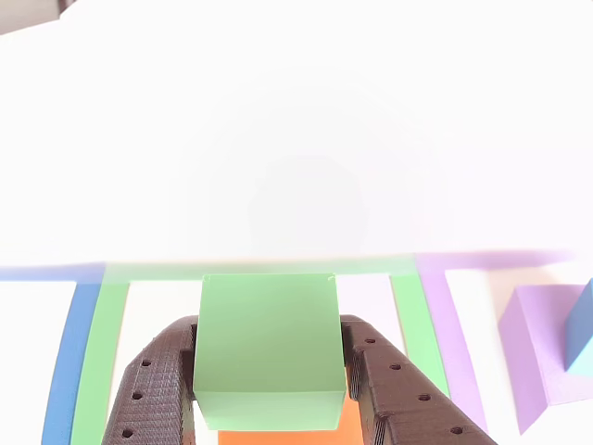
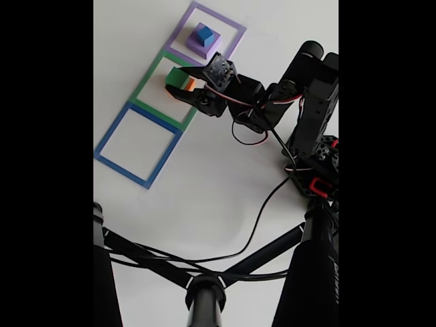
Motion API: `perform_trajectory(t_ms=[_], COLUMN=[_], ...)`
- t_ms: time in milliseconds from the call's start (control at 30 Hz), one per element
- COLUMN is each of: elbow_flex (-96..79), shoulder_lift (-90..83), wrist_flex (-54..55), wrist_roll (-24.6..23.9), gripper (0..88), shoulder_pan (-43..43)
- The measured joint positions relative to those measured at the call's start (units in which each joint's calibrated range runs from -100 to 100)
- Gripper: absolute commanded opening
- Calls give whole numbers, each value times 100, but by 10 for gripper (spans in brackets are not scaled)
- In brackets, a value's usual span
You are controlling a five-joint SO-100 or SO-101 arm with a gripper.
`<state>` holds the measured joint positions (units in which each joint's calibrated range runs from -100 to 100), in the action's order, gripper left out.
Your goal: Tower of hanoi
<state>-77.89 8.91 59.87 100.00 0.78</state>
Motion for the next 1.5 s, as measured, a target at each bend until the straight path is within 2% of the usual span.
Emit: perform_trajectory(t_ms=[900, 1067, 1233, 1500], elbow_flex=[9, 52, 61, 61], shoulder_lift=[414, 523, 616, 616], wrist_flex=[321, 385, 522, 570], wrist_roll=[0, 0, 0, 0], gripper=[103, 150, 238, 285], shoulder_pan=[98, 98, 98, 98])
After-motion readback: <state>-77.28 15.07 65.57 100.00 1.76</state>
